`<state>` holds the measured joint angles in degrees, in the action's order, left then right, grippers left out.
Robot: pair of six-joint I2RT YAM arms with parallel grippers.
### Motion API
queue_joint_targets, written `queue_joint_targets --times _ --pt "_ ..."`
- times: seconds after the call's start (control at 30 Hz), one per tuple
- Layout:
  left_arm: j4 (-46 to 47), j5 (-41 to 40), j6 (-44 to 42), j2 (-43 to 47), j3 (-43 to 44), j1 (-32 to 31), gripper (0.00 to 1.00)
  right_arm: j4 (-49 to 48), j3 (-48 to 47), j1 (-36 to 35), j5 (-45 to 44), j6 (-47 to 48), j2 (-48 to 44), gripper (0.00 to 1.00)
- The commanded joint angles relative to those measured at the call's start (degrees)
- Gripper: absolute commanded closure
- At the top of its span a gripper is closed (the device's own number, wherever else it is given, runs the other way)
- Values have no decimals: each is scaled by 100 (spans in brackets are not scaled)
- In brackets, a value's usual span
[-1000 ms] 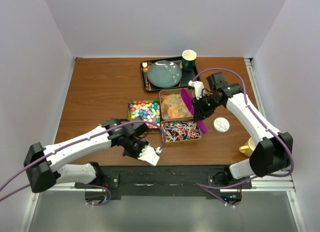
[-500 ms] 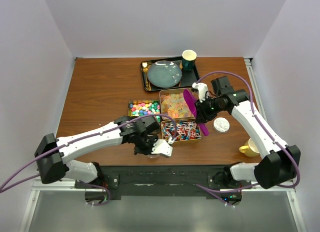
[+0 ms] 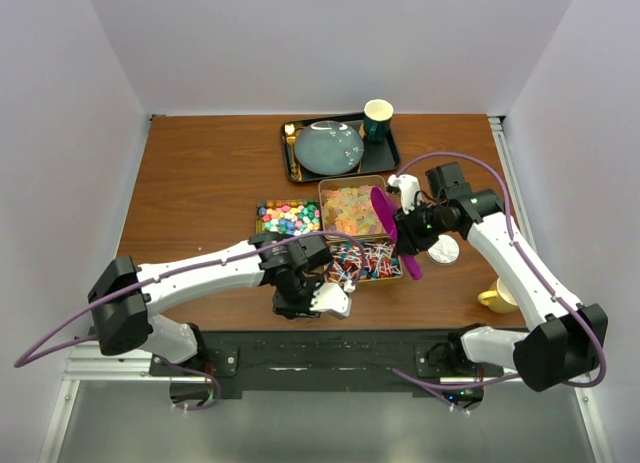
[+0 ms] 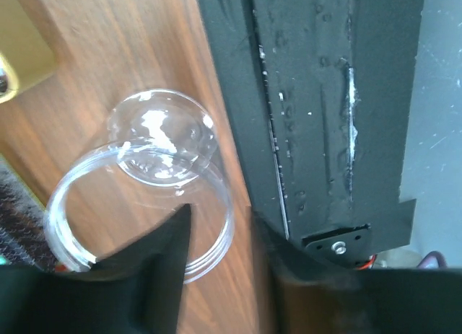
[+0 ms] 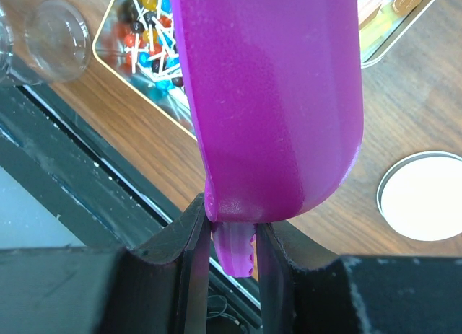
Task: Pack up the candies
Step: Place the packing bottle at the center of the board, then adjust the spatula.
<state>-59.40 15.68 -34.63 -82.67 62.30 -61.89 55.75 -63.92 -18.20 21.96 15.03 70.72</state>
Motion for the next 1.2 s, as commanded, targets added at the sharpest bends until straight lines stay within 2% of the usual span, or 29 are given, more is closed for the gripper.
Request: queue_joint_targets --times 0.0,0.03,0.07,0.13,0.2,0.33,0.37,0.4,0.43,0.47,0.5,0.57,0.67,0.8,0.9,1.17 --pt "-89 -162 88 137 658 -8 51 -29 -120 35 -24 88 -120 100" --pt "-116 -145 19 146 765 -7 48 50 -182 18 -51 132 -85 100" --pt "-151 -118 -34 233 879 1 38 94 -313 27 -77 263 -41 100" --pt "-186 196 -227 391 1362 97 36 164 -463 27 -208 404 -6 100" --pt "584 295 78 813 1739 369 34 200 -700 27 -279 580 47 100" --pt "1605 567 903 990 2031 1781 32 236 -1061 27 -244 809 -31 100" --pt "2146 663 1010 1060 1997 2064 33 244 -1131 27 -183 878 -75 100" --pt "2508 908 1115 1139 1735 2371 34 313 -1192 27 -26 1018 -128 100" --pt "2912 1572 1334 1235 1559 3001 34 584 -1280 27 350 1176 -120 100" --pt "3708 1848 1449 1393 1365 3242 34 761 -1455 27 527 1483 -94 100" --pt "4073 2077 1564 1455 1015 3514 34 910 -1526 27 651 1529 11 100" --pt "4801 2605 1644 1526 749 3587 34 1210 -1632 27 836 1582 108 100" --pt "5209 3062 1810 1291 599 3587 35 1386 -1580 35 1099 1740 214 100" --pt "5280 3546 2048 754 949 3579 48 1369 -1623 -26 1013 1601 451 100" --pt "5666 3836 2373 498 994 3544 48 1368 -1764 -35 1030 1687 662 100" --pt "5553 4030 2233 -20 1302 3236 48 1229 -1870 -245 1022 1627 979 100"
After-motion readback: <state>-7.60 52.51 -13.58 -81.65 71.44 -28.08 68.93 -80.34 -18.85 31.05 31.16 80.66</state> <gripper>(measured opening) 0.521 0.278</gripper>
